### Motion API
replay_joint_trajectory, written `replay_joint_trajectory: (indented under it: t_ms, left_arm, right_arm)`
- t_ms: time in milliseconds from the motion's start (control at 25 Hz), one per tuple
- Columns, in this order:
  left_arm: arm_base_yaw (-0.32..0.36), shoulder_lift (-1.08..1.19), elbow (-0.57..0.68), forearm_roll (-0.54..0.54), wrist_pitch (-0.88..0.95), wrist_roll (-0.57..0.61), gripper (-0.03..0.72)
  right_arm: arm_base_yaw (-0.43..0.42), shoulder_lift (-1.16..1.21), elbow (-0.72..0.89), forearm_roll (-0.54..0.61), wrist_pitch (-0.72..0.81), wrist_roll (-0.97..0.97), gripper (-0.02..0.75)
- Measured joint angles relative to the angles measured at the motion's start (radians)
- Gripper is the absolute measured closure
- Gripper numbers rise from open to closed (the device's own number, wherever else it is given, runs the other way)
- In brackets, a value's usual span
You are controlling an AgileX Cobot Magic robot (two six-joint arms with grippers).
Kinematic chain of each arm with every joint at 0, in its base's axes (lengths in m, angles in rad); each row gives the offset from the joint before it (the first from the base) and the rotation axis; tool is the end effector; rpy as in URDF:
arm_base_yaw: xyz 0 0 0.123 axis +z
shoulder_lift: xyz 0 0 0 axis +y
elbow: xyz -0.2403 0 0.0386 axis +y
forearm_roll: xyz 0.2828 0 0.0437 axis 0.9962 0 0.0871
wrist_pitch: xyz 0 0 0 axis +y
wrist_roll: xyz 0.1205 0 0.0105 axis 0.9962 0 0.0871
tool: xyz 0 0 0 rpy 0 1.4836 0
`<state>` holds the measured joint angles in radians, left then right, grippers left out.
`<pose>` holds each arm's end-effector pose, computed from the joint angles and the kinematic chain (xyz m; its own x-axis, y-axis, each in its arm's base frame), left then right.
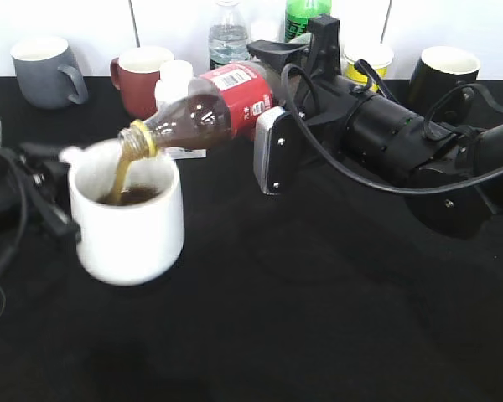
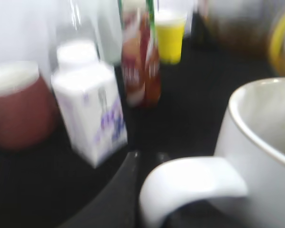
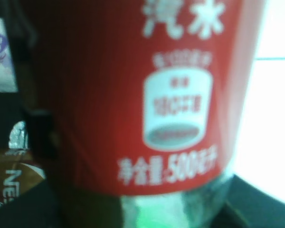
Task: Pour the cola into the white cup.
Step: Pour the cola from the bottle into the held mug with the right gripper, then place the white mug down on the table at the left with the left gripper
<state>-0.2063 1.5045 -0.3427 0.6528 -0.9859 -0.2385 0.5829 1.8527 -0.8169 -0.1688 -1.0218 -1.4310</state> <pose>0.2590 -0.1168 0.1026 -0.0845 0.1589 -0.9837 0.6850 0.7262 0.0585 0.3287 0.2375 0.1300 0.6661 -0.7447 -0.0414 0.0217 0.0749 -0.9970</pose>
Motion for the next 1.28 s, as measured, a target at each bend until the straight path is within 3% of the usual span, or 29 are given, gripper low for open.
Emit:
replay_joint_trajectory:
  t_ms: [240,360,480,520,600,680,760,920,1080,1280]
  left_arm:
    - [-0.001,0.000,0.000,-0.045,-0.089,0.000,0.629]
    - [-0.001,0.000,0.000,-0.073,-0.085,0.000,0.629]
    - [-0.002,0.000,0.000,-0.141,-0.056,0.000,0.629]
    - [-0.003,0.000,0.000,-0.194,-0.034,0.002,0.629]
    - [-0.003,0.003,0.000,-0.356,-0.023,0.110,0.629]
    - [0.005,0.065,-0.002,-0.544,-0.066,0.182,0.629]
    - [0.048,0.180,-0.035,-0.625,-0.140,0.192,0.629]
    - [0.125,0.401,-0.239,-0.635,-0.146,0.196,0.629]
    - [0.138,0.581,-0.473,-0.592,-0.128,0.196,0.629]
    - [0.138,0.640,-0.522,-0.568,-0.125,0.181,0.621]
  right_arm:
    - [0.000,-0.001,0.000,0.009,0.001,0.259,0.361]
    - [0.000,-0.001,0.000,0.009,-0.001,0.607,0.363]
    - [0.000,-0.001,0.000,0.009,-0.003,1.103,0.363]
    - [0.000,-0.001,0.000,0.009,-0.003,1.276,0.363]
    - [0.000,-0.001,0.000,0.009,-0.005,1.431,0.363]
    - [0.000,-0.004,0.004,0.010,-0.005,1.468,0.363]
    - [0.000,-0.043,0.046,0.030,-0.005,1.500,0.363]
    - [0.000,-0.178,0.195,0.169,-0.007,1.507,0.363]
    - [0.000,-0.193,0.233,0.213,-0.005,1.499,0.363]
    - [0.000,-0.193,0.233,0.249,-0.017,1.469,0.363]
